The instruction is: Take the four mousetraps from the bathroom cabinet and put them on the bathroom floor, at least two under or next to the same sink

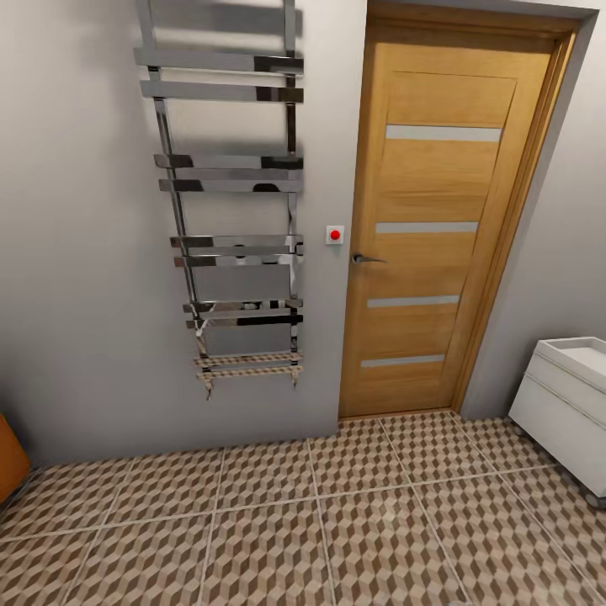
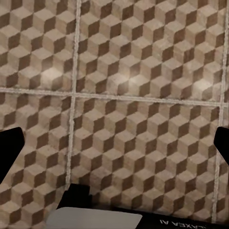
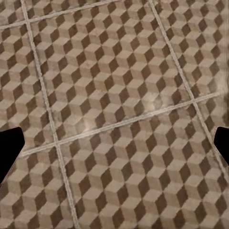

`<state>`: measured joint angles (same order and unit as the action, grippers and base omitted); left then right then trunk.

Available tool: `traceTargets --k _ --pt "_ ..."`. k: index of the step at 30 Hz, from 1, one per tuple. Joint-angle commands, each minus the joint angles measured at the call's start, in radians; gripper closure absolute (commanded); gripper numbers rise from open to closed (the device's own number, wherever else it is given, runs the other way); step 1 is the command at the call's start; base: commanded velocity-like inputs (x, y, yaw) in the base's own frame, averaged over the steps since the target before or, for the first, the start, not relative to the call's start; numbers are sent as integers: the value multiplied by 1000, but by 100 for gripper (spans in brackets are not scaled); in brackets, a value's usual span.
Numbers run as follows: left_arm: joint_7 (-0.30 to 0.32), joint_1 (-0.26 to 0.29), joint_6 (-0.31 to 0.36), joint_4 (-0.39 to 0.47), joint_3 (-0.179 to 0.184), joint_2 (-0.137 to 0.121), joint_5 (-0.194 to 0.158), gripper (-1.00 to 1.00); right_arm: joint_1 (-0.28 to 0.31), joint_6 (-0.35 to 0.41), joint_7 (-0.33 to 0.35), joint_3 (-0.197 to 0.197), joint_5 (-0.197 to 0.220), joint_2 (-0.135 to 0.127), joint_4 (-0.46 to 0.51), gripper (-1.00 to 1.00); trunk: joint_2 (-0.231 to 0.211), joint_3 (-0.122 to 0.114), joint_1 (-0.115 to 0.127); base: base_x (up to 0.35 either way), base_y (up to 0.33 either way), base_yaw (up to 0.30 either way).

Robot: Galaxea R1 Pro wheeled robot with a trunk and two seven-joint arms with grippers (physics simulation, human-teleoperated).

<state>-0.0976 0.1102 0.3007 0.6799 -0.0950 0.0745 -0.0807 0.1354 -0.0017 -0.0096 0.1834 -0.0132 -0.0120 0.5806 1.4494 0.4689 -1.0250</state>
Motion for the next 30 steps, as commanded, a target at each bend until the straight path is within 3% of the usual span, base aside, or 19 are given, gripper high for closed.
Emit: traceTargets --k 1,5,12,15,18,23,30 --pt "-3 0 5 3 -17 1 -11 -100 6 1 -1 6 -1 0 1 -100 1 1 0 0 0 0" --pt "-3 6 5 30 -66 1 -16 -100 57 8 3 16 -9 0 3 -100 1 1 0 0 0 0" --pt "-1 45 12 109 -85 11 -16 -100 172 42 7 19 -23 0 4 -100 1 1 0 0 0 0" --pt "0 107 29 128 -87 13 -13 -100 240 105 6 19 -26 0 5 -100 1 1 0 0 0 0" --pt "0 176 90 134 -88 14 -11 -100 314 185 8 19 -27 -1 5 -100 1 1 0 0 0 0" --pt "-2 274 190 138 -88 13 -12 -100 381 222 9 19 -27 -2 6 -100 1 1 0 0 0 0" --pt "0 377 231 139 -89 14 -11 -100 481 239 9 19 -26 -2 7 -100 1 1 0 0 0 0"
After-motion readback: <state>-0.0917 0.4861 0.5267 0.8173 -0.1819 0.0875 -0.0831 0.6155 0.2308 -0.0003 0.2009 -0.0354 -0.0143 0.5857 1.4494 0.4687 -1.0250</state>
